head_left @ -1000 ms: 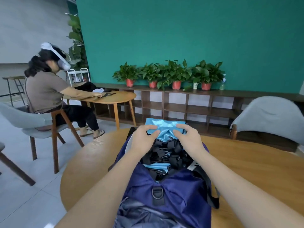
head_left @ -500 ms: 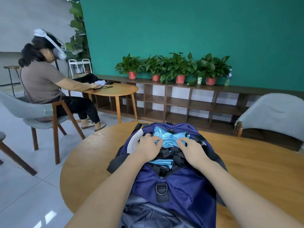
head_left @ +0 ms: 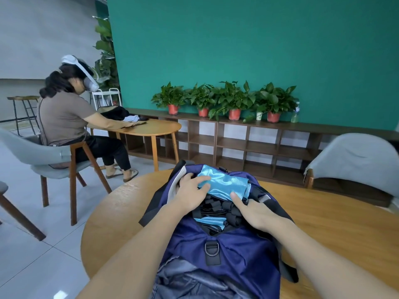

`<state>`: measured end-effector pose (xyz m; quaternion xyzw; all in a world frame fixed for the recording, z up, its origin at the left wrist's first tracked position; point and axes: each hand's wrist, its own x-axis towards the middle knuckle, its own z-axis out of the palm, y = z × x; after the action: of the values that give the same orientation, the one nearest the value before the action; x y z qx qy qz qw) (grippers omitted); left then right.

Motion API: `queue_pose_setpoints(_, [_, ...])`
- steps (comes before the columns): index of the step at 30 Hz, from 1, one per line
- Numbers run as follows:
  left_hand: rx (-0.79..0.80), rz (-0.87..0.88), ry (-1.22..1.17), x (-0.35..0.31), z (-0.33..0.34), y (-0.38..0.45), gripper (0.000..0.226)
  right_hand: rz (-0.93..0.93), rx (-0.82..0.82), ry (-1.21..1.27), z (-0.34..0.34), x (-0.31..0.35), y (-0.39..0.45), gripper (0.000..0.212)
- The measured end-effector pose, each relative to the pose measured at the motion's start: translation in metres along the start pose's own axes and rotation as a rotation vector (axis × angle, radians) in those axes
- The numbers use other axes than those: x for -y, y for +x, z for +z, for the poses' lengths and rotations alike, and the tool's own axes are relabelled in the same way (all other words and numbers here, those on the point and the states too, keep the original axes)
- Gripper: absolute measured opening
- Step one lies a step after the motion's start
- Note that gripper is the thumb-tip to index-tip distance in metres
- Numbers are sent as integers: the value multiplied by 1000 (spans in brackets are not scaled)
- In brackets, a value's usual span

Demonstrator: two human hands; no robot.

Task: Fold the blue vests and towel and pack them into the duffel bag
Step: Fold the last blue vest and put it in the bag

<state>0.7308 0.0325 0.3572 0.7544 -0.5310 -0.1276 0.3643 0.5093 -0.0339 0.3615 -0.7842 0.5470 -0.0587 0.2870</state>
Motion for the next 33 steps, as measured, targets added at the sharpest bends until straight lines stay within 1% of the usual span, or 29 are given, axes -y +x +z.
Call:
queue_pose_setpoints(2, [-11,36,44,-2,-4,0,40,19,-8,-54,-7,-2,-1,144])
queue_pose_setpoints(4, [-5,60,110,-4,-8,-1,38,31,-45,-77,-13,-1,-3,146])
queue_pose_setpoints(6, [70,35,224,-8,-10,-4,41,18,-123,-63,-19,1,-9,136])
queue_pose_setpoints(9, [187,-12,393,-17,-5,-16,60,-41,-248,-42,-24,6,-13,119])
queue_pose_setpoints(12, [214,-28,459,-24,-3,-19,70,-68,-314,-3,-28,15,-17,114])
queue_pose_setpoints(15, [242,-83,458,-30,-9,-17,74,-95,-374,2,-37,23,-21,112])
queue_pose_setpoints(18, [236,-103,426,-30,-12,-13,74,-160,-427,35,-47,36,-28,107])
queue_pose_setpoints(20, [180,-81,384,-27,-13,-9,73,-186,-438,48,-51,42,-30,106])
queue_pose_setpoints(22, [107,-40,340,-24,-18,-6,72,-178,-431,39,-53,40,-30,107])
queue_pose_setpoints(24, [70,2,342,-24,-28,-3,73,-147,-422,-15,-54,30,-28,106])
queue_pose_setpoints(28, [97,43,495,-38,-59,1,81,-115,-419,-44,-69,18,-30,109])
queue_pose_setpoints(31, [157,57,645,-64,-84,0,93,-124,-413,-15,-97,31,-40,110])
queue_pose_setpoints(33, [144,89,675,-90,-102,-3,98,-157,-459,24,-121,43,-50,110])
